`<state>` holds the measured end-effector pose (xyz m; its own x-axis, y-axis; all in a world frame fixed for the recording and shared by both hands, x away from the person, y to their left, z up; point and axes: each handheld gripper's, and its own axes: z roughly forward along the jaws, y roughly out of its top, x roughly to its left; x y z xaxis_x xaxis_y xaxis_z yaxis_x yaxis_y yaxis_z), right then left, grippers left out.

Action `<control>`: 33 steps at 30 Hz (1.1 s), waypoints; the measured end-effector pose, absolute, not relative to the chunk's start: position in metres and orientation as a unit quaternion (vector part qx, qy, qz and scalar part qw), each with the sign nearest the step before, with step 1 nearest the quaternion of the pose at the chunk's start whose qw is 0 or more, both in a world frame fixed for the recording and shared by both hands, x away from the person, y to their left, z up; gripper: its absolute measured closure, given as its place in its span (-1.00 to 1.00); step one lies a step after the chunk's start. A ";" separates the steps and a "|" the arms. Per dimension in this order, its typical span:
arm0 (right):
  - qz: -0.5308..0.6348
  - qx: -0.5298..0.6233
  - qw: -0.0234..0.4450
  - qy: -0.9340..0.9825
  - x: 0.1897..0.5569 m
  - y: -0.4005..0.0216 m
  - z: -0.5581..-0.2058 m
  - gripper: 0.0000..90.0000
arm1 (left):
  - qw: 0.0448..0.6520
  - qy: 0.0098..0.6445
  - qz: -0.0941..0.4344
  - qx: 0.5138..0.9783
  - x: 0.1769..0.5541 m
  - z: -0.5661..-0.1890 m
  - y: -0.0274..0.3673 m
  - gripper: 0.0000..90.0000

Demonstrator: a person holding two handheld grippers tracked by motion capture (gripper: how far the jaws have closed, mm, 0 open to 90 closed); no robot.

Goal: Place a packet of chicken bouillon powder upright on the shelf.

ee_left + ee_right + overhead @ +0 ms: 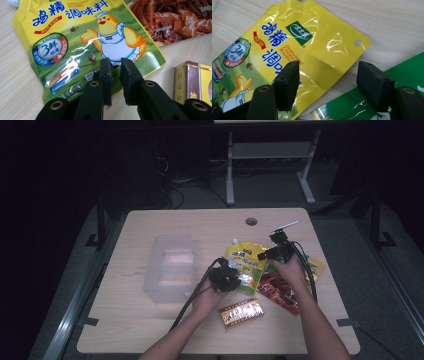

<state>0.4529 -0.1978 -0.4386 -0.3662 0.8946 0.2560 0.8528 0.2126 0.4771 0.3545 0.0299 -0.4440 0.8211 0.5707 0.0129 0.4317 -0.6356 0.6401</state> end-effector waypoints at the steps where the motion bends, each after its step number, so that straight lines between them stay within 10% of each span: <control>1: 0.285 0.567 0.033 0.772 0.454 -0.198 -0.440 -0.22 | 0.328 0.278 0.115 0.895 0.353 -0.442 0.030 0.69; 33: 0.302 0.549 -0.036 0.778 0.455 -0.190 -0.449 0.41 | 0.299 0.290 0.134 0.899 0.365 -0.441 0.024 0.66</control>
<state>0.4551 -0.1897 -0.4489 -0.3943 0.8329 0.3883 0.8766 0.2140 0.4310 0.3646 0.0235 -0.4411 0.7958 0.6017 0.0680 0.4411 -0.6529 0.6158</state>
